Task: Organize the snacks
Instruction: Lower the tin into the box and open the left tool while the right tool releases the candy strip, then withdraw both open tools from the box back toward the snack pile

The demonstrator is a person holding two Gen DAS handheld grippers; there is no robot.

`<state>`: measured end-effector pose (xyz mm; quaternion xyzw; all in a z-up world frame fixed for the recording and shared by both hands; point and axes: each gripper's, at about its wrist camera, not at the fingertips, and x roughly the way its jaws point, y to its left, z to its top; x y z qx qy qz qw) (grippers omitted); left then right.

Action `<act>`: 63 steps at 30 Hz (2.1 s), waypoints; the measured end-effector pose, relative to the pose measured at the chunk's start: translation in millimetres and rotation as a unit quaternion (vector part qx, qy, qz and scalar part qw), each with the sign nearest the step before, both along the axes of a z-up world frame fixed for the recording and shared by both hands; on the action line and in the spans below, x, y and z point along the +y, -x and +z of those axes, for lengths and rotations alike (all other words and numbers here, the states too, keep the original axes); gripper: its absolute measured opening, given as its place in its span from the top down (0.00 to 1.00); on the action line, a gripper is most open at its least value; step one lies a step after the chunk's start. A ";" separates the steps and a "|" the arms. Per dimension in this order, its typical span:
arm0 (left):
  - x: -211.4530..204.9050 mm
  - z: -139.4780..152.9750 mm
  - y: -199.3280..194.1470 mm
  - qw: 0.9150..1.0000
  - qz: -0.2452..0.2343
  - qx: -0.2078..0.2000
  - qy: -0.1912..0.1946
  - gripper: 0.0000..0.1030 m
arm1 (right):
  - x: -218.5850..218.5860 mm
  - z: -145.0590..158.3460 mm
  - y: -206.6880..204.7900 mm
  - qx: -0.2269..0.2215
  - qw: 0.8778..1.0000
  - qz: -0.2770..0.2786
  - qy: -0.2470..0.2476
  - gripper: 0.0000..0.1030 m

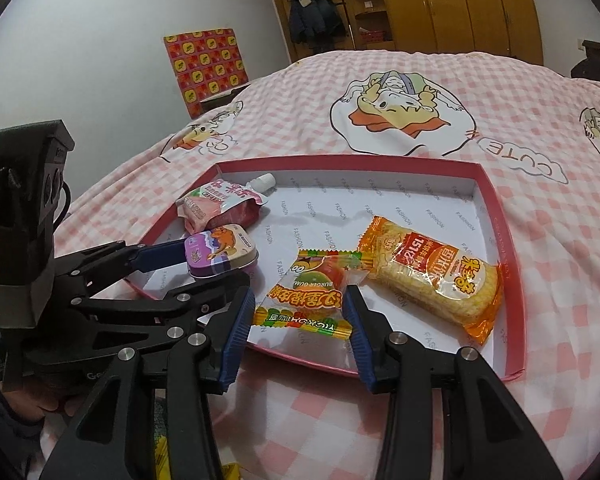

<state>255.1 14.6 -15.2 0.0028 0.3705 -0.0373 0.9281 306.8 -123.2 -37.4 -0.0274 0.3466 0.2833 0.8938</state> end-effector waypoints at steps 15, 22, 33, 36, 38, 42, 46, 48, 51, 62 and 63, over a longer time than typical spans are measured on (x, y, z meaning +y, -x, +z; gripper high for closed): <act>2.6 -0.3 6.2 1.000 0.020 -0.009 -0.008 0.23 | -0.1 -0.4 -0.2 0.001 1.000 -0.001 0.001 0.51; 9.0 7.6 23.0 0.999 0.025 -0.022 0.007 0.16 | -6.7 5.8 12.5 -0.014 1.000 -0.002 -0.026 0.21; 13.1 10.7 32.3 0.999 0.032 -0.033 0.009 0.13 | -4.7 7.7 17.2 -0.030 0.999 -0.003 -0.021 0.15; 13.5 10.6 33.0 0.999 0.032 -0.035 0.010 0.11 | -5.2 8.1 18.3 -0.032 0.999 -0.003 -0.022 0.14; 13.5 11.0 33.9 0.999 0.034 -0.036 0.009 0.10 | -5.8 8.7 18.6 -0.032 0.999 -0.003 -0.024 0.14; 13.7 11.8 33.5 0.999 0.035 -0.035 0.008 0.09 | -5.8 9.1 18.6 -0.033 0.999 -0.004 -0.025 0.14; 13.8 11.7 33.4 0.999 0.033 -0.035 0.011 0.08 | -6.0 9.0 18.5 -0.033 0.999 -0.004 -0.025 0.14; 14.2 12.6 33.1 0.999 0.033 -0.034 0.013 0.08 | -6.1 9.4 18.8 -0.034 0.999 -0.004 -0.027 0.14; 14.9 14.7 34.1 0.999 0.032 -0.036 0.016 0.08 | -6.9 10.7 18.2 -0.034 0.999 -0.003 -0.034 0.14; 21.0 30.0 45.8 0.998 0.034 -0.038 0.027 0.05 | -7.5 22.1 25.6 -0.040 0.997 0.008 -0.058 0.14; 22.0 32.2 47.7 0.998 0.038 -0.040 0.027 0.05 | -7.3 23.3 26.9 -0.041 0.997 0.009 -0.057 0.14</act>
